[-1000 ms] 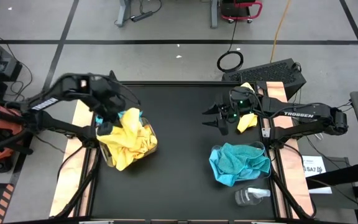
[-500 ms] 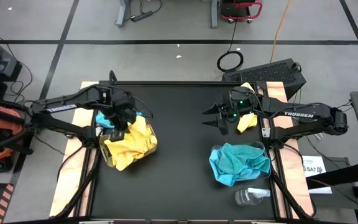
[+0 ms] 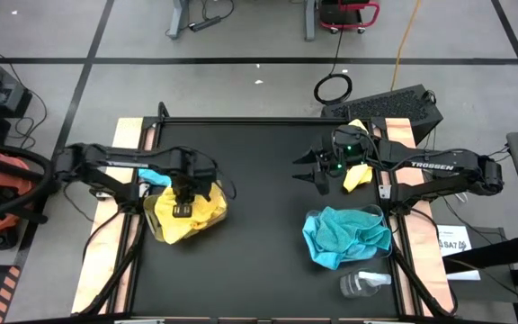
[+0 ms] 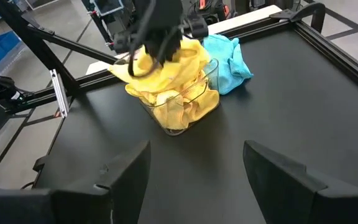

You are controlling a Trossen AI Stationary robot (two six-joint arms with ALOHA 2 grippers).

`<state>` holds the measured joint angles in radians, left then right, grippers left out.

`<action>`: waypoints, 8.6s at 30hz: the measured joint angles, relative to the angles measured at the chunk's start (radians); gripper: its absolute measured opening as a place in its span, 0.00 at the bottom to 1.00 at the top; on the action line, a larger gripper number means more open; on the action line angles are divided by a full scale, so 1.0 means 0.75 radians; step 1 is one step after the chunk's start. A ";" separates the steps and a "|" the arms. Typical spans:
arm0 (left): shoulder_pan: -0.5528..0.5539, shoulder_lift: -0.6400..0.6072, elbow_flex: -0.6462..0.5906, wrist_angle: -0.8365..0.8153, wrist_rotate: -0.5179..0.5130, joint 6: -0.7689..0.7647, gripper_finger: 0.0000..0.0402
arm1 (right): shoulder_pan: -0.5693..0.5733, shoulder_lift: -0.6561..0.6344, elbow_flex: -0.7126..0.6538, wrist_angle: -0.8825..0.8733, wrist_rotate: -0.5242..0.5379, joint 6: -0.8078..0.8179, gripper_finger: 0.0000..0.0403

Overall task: Sort microfiber towel by color & place in baskets
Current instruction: Put the yellow microfiber towel into the left transparent bin, then put the blue microfiber towel into the right transparent bin

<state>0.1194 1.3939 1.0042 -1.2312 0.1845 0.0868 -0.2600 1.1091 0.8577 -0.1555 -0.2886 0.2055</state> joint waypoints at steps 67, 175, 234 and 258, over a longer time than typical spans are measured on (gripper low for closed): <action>0.768 -0.050 0.144 -0.186 -0.391 0.479 0.69 | -0.106 0.214 0.001 -0.055 -0.078 -0.073 0.62; 0.194 0.256 0.656 1.372 0.277 0.033 0.02 | -0.096 0.215 0.000 0.527 -0.005 0.025 0.84; 0.160 0.305 0.656 1.026 0.377 -0.073 0.76 | 0.143 -0.722 0.002 -1.120 -0.521 0.342 0.01; 0.160 0.305 0.656 0.848 0.331 -0.032 0.76 | 0.509 -0.484 -0.168 -1.290 -0.258 0.200 0.02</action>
<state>0.2398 1.6226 1.4960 -0.5953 0.4328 0.0627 0.1219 0.7463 0.7321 -1.1233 -0.4820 0.3556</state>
